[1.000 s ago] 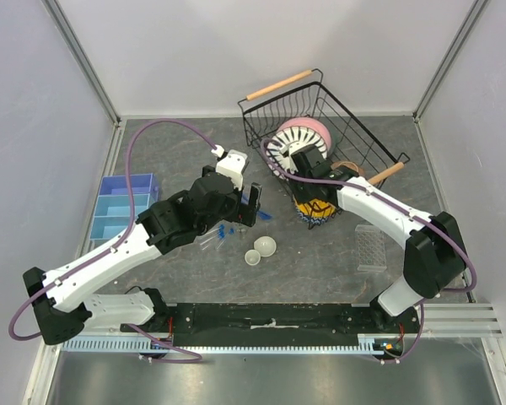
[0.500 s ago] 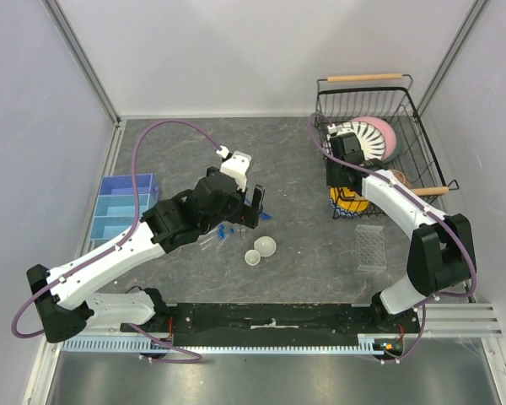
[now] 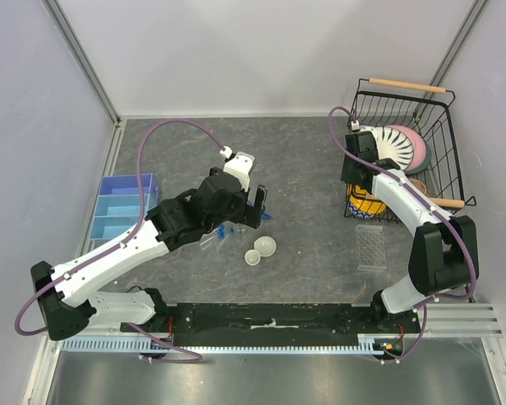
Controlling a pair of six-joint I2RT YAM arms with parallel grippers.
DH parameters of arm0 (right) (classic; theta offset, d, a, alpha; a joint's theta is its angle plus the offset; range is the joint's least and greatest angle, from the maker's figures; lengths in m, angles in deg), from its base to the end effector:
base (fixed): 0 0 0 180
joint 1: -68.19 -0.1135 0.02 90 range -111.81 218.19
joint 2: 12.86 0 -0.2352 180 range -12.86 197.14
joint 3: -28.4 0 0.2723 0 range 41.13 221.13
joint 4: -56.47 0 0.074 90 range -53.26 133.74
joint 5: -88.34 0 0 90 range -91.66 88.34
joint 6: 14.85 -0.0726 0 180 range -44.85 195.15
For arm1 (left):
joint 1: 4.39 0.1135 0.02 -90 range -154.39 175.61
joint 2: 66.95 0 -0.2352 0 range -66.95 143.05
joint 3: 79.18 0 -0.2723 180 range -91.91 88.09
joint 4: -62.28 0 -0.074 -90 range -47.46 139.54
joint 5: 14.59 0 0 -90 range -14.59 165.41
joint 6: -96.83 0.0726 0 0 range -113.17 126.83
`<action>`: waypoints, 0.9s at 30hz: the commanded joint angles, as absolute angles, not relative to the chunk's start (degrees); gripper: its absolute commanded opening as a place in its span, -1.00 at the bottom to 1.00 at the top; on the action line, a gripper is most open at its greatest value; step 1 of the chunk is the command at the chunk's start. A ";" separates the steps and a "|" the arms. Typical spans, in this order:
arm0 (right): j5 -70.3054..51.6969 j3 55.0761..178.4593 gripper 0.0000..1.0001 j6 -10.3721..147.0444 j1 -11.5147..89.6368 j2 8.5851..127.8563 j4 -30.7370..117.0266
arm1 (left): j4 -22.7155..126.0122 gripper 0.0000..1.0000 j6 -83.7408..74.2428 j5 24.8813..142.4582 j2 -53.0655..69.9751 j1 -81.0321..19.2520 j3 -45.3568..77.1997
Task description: Organize the chemistry lab equipment
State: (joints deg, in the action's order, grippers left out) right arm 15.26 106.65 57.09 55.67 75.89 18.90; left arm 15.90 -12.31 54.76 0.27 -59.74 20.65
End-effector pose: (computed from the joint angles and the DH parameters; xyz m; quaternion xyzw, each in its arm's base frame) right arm 0.3741 0.0614 0.1923 0.0972 0.9200 -0.0392 0.3776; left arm 0.1989 -0.2427 0.3132 0.1885 0.8498 -0.1565 0.4666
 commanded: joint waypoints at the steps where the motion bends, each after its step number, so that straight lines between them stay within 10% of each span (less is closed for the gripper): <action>1: 18.99 107.48 -1.00 55.11 57.03 78.54 16.32 | 18.87 1.00 -14.35 55.02 0.72 -59.67 19.10; 27: 19.08 120.41 -1.00 58.71 52.90 90.15 15.00 | 18.61 1.00 -13.56 51.33 1.08 -59.67 18.83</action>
State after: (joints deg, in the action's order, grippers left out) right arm 18.30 119.46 57.33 53.82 86.34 12.60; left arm 16.75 -12.68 52.91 0.95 -59.74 20.65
